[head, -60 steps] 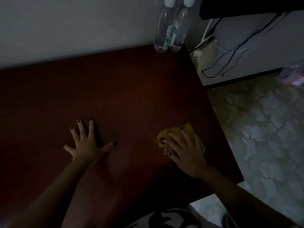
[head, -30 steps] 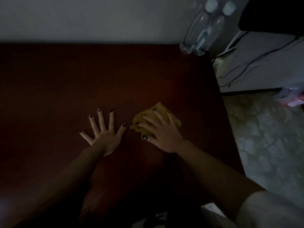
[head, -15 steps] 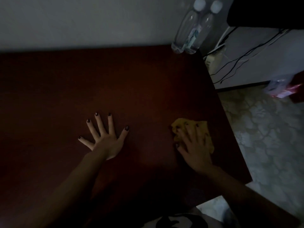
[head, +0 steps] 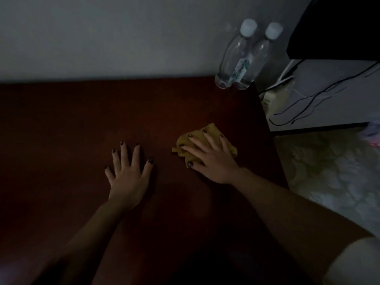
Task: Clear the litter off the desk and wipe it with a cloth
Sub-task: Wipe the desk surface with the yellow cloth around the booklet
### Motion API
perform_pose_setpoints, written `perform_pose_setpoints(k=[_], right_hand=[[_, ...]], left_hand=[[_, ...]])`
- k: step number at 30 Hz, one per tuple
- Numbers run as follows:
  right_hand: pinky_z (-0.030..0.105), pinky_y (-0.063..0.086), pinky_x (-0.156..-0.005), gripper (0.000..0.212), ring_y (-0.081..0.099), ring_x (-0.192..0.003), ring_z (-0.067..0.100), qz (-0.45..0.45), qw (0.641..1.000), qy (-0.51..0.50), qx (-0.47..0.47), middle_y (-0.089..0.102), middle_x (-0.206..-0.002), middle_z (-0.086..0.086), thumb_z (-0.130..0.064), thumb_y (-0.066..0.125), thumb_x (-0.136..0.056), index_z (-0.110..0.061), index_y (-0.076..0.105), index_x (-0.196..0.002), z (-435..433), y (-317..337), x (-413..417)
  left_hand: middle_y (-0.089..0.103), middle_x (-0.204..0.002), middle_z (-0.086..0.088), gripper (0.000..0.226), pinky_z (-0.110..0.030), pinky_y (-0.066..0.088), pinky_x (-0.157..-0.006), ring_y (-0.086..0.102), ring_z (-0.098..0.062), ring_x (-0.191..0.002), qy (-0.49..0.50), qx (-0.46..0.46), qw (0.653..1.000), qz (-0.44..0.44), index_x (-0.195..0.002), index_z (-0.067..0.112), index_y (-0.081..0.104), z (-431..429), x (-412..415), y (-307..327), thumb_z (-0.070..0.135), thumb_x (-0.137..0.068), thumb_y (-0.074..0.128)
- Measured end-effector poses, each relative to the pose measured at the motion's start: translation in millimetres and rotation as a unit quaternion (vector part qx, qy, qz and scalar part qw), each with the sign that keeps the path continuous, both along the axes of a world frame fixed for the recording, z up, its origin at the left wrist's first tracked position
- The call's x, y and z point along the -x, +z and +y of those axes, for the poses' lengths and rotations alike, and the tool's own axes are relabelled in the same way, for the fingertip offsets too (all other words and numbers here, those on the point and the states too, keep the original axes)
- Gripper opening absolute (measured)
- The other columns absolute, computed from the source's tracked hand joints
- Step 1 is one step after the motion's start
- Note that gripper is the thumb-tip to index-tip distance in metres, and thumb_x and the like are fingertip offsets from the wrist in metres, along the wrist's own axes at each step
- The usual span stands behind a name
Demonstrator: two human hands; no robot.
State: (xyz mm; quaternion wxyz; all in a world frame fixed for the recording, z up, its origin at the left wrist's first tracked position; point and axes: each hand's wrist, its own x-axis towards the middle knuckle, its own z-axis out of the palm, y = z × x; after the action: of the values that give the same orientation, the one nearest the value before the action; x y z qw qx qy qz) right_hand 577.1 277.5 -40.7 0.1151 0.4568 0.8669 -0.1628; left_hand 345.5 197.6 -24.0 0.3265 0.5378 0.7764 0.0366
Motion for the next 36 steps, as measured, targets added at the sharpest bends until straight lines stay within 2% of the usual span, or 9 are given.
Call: perform_pose_setpoints(k=[6,14,21,24,26,29,31,33,36], right_hand=[[0.050,-0.015,-0.109,0.052,-0.016,-0.143,0.015,0.020,0.999,0.016,-0.034,-0.006,-0.155,-0.023,-0.064,0.020,-0.091,-0.057,0.002,-0.139,94.5,-8.5,-3.6],[0.053,-0.015,-0.109,0.061,-0.018,-0.143,0.020,0.039,0.998,-0.018,-0.035,-0.009,-0.157,-0.018,-0.067,0.022,-0.087,-0.053,0.000,-0.142,88.0,-8.9,-3.7],[0.058,-0.011,-0.110,0.065,-0.016,-0.143,0.025,0.015,0.994,0.107,-0.024,-0.003,-0.158,-0.012,-0.072,0.020,-0.084,-0.050,0.005,-0.143,-1.5,4.6,-39.9],[0.063,0.007,-0.110,0.064,0.007,-0.144,0.030,0.026,0.983,0.182,-0.020,0.017,-0.157,-0.008,-0.068,0.034,-0.084,-0.047,0.022,-0.142,-46.8,8.9,-57.1],[0.062,0.011,-0.107,0.065,0.011,-0.144,0.032,0.021,0.976,0.215,-0.011,0.017,-0.157,-0.008,-0.066,0.039,-0.083,-0.047,0.022,-0.143,-70.7,9.8,-60.7],[0.065,0.018,-0.108,0.063,0.014,-0.143,0.033,0.002,0.968,0.250,-0.021,0.018,-0.156,-0.008,-0.064,0.039,-0.084,-0.047,0.023,-0.143,-75.1,13.6,-55.9],[0.063,0.015,-0.109,0.056,0.014,-0.143,0.030,-0.010,0.959,0.281,-0.030,0.019,-0.156,-0.011,-0.063,0.035,-0.089,-0.049,0.025,-0.142,-62.5,15.1,-52.4],[0.058,0.002,-0.110,0.051,0.005,-0.145,0.026,-0.006,0.957,0.291,-0.011,0.014,-0.156,-0.015,-0.061,0.029,-0.092,-0.051,0.022,-0.142,-47.2,14.3,-45.3],[0.055,-0.010,-0.111,0.050,-0.012,-0.144,0.019,0.009,0.970,0.244,-0.004,0.000,-0.154,-0.021,-0.061,0.023,-0.093,-0.053,0.015,-0.142,-19.2,6.4,-24.9]], left_hand=[[-0.060,-0.128,0.008,0.085,-0.067,-0.016,-0.101,-0.058,-0.022,-0.115,-0.002,0.075,0.994,0.084,-0.123,0.046,-0.046,15.6,-22.7,-23.7,0.088,-0.065,0.000],[-0.063,-0.125,0.012,0.097,-0.067,-0.016,-0.101,-0.063,-0.017,-0.106,-0.007,0.111,0.990,0.091,-0.115,0.049,-0.051,17.2,-21.8,-19.6,0.099,-0.048,-0.003],[-0.067,-0.117,0.005,0.103,-0.070,-0.013,-0.101,-0.053,-0.030,-0.118,-0.025,0.158,0.984,0.075,-0.114,0.042,-0.053,20.9,-23.2,-6.7,0.094,-0.048,0.007],[-0.056,-0.133,-0.006,0.102,-0.071,-0.003,-0.103,-0.039,-0.040,-0.131,-0.041,0.156,0.980,0.113,-0.124,0.033,-0.047,23.9,-24.8,-9.7,0.090,-0.061,0.009],[-0.029,-0.152,-0.015,0.099,-0.067,0.011,-0.107,-0.015,-0.047,-0.139,-0.057,0.104,0.979,0.167,-0.139,0.025,-0.033,21.2,-24.9,-9.6,0.084,-0.070,0.006],[0.009,-0.155,-0.015,0.079,-0.057,0.020,-0.109,0.014,-0.041,-0.138,-0.054,0.005,0.984,0.169,-0.150,0.032,-0.005,14.9,-6.7,-8.8,0.071,-0.083,0.012],[0.000,-0.157,-0.007,0.069,-0.060,0.011,-0.111,0.003,-0.035,-0.141,-0.040,-0.011,0.986,0.162,-0.143,0.046,-0.014,12.6,17.9,-13.1,0.069,-0.083,0.010],[-0.024,-0.156,0.000,0.066,-0.063,-0.001,-0.110,-0.020,-0.032,-0.142,-0.025,0.011,0.988,0.151,-0.132,0.057,-0.027,13.5,38.9,-20.5,0.076,-0.076,0.004],[-0.048,-0.141,0.008,0.070,-0.064,-0.012,-0.106,-0.041,-0.028,-0.132,-0.038,0.038,0.992,0.115,-0.123,0.065,-0.033,18.1,52.6,-25.8,0.085,-0.065,0.002]])
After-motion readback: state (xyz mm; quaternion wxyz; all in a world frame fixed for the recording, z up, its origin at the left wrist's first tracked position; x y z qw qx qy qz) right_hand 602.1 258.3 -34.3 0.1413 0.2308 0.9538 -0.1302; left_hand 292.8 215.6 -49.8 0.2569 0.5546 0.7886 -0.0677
